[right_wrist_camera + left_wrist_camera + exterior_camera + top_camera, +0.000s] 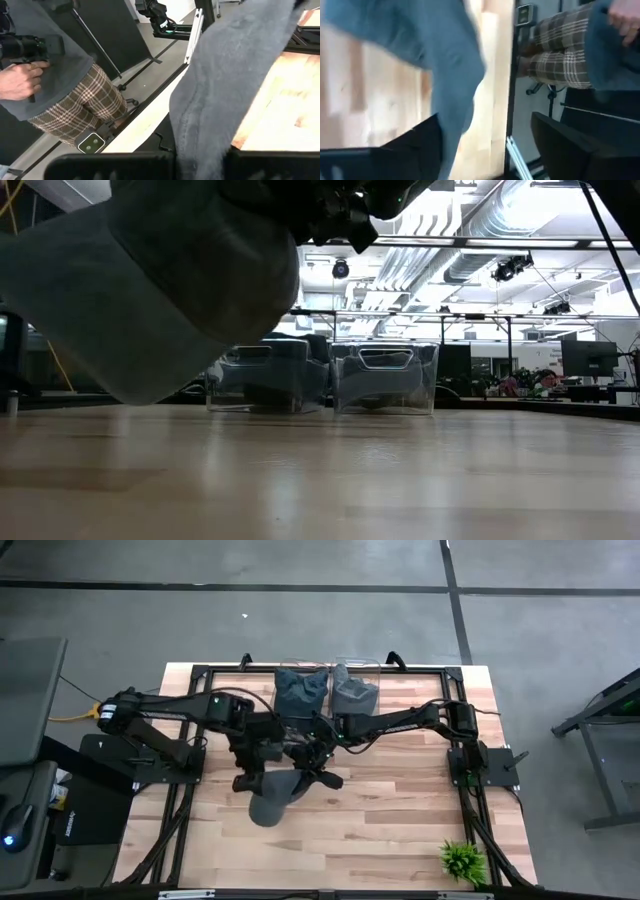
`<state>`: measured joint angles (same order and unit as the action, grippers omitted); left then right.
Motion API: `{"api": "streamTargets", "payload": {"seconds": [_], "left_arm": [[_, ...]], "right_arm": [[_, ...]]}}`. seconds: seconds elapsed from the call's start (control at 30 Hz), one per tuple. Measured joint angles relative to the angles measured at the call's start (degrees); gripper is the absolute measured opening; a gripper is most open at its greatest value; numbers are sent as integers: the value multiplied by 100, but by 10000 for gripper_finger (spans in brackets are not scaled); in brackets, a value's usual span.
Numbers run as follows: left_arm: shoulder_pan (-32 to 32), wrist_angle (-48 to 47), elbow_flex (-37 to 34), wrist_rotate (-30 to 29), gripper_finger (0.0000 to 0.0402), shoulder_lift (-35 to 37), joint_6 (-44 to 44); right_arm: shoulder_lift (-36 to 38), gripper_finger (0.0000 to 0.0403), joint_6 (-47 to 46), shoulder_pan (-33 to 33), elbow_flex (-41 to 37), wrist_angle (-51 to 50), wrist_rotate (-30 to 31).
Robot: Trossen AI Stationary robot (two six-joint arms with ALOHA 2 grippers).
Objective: Pick & Place hat
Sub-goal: Put the gray cap into the right transparent bin
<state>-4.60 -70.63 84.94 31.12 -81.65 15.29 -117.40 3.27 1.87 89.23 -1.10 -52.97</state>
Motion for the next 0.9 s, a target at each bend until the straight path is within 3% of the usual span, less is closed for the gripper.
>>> {"api": "streamTargets", "payload": {"seconds": [0.2, 0.43, 0.63, 0.9], "left_arm": [[160, -872, 520, -977, 285, 168, 182], [160, -839, 793, -2404, 286, 813, 833], [161, -663, 403, -3592, 286, 1731, 1367], [160, 380, -699, -4190, 286, 2856, 1712]], "right_arm": [[2, 0, -49, -1, 0, -42, 11], [11, 0, -1, 0, 0, -440, 288], [224, 0, 414, -4, 0, -1208, 833], [776, 0, 796, 13, 0, -2059, 1733]]}}
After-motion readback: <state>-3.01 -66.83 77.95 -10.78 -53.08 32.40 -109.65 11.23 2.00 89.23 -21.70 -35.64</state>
